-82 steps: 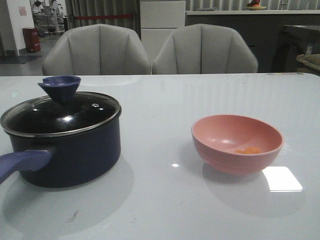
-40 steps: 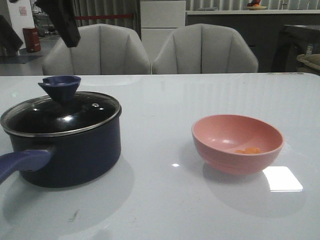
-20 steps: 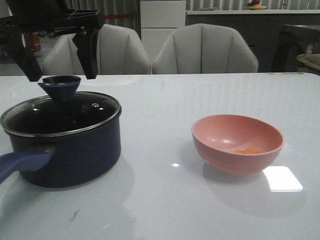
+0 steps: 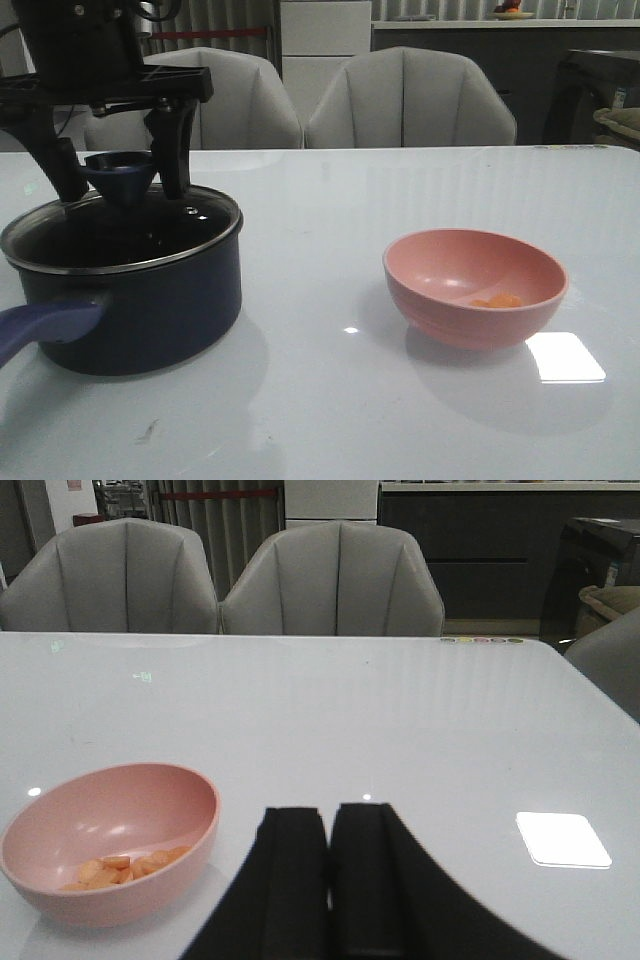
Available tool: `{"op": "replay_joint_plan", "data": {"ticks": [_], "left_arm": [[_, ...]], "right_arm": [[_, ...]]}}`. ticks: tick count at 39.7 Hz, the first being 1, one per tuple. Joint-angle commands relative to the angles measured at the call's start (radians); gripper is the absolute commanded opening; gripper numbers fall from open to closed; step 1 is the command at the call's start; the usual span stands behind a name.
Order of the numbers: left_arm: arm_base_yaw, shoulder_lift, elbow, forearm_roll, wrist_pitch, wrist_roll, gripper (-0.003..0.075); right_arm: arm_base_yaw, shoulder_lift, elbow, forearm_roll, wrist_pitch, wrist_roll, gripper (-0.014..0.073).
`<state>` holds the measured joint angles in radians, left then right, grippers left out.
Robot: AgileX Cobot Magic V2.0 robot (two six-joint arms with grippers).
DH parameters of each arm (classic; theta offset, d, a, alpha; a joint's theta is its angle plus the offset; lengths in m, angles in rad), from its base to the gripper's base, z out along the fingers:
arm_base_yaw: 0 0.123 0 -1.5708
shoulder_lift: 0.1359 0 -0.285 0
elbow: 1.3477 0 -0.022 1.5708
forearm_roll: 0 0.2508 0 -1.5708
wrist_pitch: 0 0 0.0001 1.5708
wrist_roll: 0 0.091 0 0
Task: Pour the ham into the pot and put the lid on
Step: 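Lower the left gripper onto the blue lid knob and grasp it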
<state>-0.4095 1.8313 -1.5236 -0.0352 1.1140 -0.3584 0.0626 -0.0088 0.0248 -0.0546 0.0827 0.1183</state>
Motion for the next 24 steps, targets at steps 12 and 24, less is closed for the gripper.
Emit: {"op": "replay_joint_plan", "data": {"ticks": [12, 24], "left_arm": [[-0.006, -0.017, -0.036, -0.033, -0.014, -0.013, 0.0433], [-0.006, -0.017, -0.036, -0.033, -0.011, -0.004, 0.0178]], "right_arm": [[-0.005, -0.02, 0.011, -0.013, -0.083, -0.005, 0.0146], [-0.005, -0.02, 0.011, -0.013, -0.083, -0.005, 0.0146]]}}
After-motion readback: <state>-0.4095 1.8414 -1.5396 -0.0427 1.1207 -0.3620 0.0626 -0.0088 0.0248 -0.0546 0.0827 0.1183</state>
